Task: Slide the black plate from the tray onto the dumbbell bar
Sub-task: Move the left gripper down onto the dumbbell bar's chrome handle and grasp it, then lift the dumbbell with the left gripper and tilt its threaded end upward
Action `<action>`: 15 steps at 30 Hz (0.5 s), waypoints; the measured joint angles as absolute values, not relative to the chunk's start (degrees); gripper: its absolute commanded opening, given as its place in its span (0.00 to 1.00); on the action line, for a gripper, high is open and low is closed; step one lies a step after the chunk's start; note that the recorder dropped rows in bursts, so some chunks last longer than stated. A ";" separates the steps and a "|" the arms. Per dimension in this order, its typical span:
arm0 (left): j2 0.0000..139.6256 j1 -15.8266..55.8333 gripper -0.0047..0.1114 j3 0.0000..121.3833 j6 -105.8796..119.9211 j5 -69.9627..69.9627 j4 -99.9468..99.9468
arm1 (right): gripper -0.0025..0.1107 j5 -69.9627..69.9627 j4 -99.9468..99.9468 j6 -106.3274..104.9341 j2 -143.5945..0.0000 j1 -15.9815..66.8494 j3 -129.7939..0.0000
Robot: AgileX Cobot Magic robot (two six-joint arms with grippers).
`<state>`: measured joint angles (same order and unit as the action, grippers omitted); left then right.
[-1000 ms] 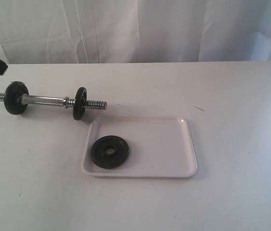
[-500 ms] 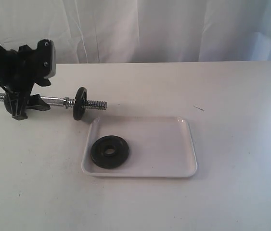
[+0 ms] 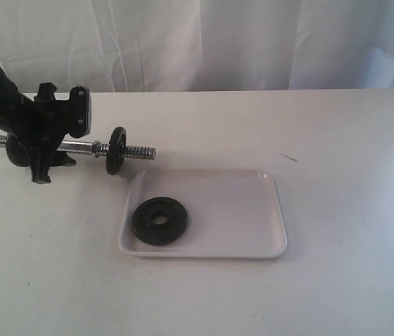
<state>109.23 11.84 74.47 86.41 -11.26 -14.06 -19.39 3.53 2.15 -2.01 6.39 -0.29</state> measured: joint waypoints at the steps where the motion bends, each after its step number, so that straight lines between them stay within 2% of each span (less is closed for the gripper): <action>1: 109.71 11.84 0.63 74.47 86.69 -11.12 -14.06 | 0.02 -19.39 3.53 2.15 -2.01 6.39 -0.29; 15: 114.65 11.84 0.63 75.12 89.24 -5.36 -13.92 | 0.02 -19.39 3.53 2.15 -2.01 6.39 -0.29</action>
<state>114.65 11.84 75.12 89.24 -5.36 -13.92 -19.39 3.53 2.15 -2.01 6.39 -0.29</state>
